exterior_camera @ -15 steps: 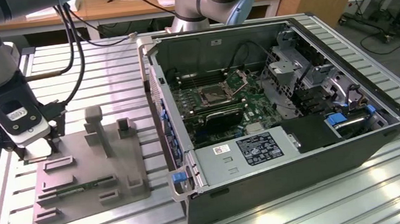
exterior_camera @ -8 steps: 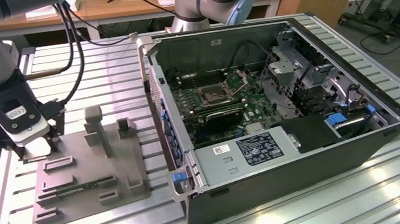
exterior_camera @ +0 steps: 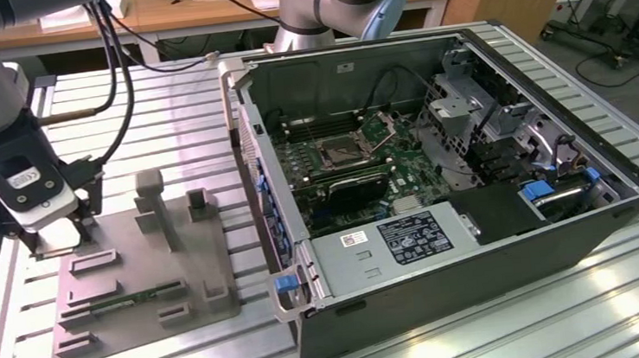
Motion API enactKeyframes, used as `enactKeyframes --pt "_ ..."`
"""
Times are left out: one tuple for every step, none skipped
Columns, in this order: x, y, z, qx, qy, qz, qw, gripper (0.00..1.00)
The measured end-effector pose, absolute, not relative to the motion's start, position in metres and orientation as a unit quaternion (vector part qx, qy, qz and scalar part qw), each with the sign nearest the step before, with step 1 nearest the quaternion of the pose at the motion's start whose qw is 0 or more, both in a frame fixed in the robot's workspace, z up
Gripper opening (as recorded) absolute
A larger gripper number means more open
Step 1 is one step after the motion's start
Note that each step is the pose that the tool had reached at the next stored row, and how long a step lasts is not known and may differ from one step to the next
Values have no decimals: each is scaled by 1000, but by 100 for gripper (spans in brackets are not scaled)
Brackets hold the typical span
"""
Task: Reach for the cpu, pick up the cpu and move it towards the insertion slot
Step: 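Pick up the cpu and move it towards the insertion slot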
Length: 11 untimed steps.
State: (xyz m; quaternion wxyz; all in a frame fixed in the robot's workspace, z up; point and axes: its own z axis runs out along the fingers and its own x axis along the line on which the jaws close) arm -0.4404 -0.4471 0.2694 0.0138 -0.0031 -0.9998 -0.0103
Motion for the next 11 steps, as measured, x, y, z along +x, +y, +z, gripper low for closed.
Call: enactKeyframes --pt "-440 -447 270 -3 -1000 -10 14 55" --pt "-440 -447 270 -3 -1000 -10 14 55" --pt "-440 -447 270 -3 -1000 -10 14 55" --pt "-440 -447 270 -3 -1000 -10 14 55" --pt "-440 -447 271 -3 -1000 -10 14 55" --pt "-440 -447 271 -3 -1000 -10 14 55" --pt "-440 -447 271 -3 -1000 -10 14 55" --pt "-440 -447 271 -3 -1000 -10 14 55" --pt "-440 -447 271 -3 -1000 -10 14 55" --pt "-440 -447 271 -3 -1000 -10 14 55" --pt "-440 -447 271 -3 -1000 -10 14 55"
